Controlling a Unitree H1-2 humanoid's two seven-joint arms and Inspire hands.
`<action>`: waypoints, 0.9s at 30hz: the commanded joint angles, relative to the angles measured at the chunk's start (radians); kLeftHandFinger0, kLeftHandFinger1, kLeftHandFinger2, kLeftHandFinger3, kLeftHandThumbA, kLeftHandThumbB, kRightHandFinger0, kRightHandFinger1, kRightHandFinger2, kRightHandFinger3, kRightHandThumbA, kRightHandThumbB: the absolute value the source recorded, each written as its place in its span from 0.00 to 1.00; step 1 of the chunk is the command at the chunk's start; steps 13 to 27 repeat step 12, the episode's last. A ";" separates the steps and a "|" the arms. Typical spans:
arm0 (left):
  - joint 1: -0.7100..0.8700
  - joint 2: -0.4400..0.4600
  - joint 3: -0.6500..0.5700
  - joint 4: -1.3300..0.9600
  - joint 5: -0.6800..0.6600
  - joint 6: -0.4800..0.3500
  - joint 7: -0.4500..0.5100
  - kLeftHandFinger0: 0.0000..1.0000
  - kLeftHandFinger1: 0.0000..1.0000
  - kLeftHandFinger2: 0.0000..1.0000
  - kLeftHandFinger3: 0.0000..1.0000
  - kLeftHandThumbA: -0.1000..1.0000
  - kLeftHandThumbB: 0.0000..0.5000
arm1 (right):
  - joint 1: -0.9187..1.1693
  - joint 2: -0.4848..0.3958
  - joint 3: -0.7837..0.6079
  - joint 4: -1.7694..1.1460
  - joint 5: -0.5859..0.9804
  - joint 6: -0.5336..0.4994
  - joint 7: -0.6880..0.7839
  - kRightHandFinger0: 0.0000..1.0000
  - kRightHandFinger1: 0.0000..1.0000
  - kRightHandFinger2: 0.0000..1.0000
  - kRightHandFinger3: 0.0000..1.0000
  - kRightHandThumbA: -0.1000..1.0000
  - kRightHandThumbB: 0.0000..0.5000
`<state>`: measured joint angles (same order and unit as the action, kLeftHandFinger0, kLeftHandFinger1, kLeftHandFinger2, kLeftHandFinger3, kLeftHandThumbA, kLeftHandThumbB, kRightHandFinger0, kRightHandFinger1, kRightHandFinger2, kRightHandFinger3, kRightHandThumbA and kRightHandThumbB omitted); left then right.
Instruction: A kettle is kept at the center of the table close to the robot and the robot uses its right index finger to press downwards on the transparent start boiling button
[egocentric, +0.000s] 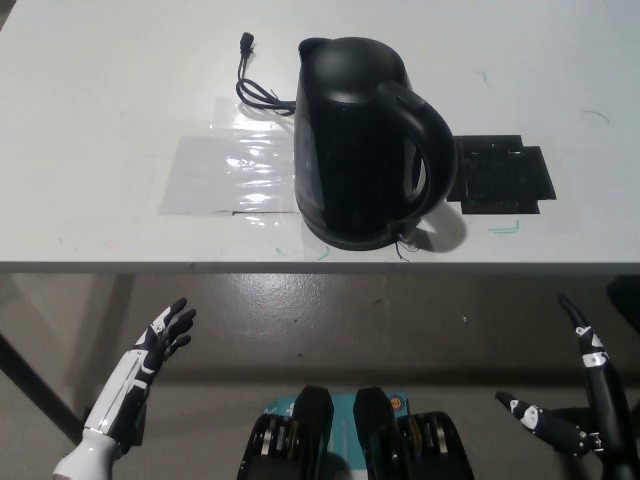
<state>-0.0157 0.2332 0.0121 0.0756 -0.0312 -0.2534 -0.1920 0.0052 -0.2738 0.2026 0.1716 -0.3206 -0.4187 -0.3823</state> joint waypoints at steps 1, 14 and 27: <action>-0.005 0.012 0.004 -0.015 -0.013 -0.036 -0.006 1.00 1.00 1.00 1.00 1.00 0.67 | -0.022 -0.005 0.006 -0.009 0.026 -0.051 -0.005 1.00 1.00 1.00 1.00 1.00 0.62; -0.001 0.015 0.004 -0.011 -0.007 -0.040 -0.006 1.00 1.00 1.00 1.00 1.00 0.65 | -0.024 -0.005 0.013 0.007 0.022 -0.051 -0.006 1.00 1.00 1.00 1.00 1.00 0.65; -0.001 0.015 0.004 -0.011 -0.007 -0.040 -0.006 1.00 1.00 1.00 1.00 1.00 0.65 | -0.024 -0.005 0.013 0.007 0.022 -0.051 -0.006 1.00 1.00 1.00 1.00 1.00 0.65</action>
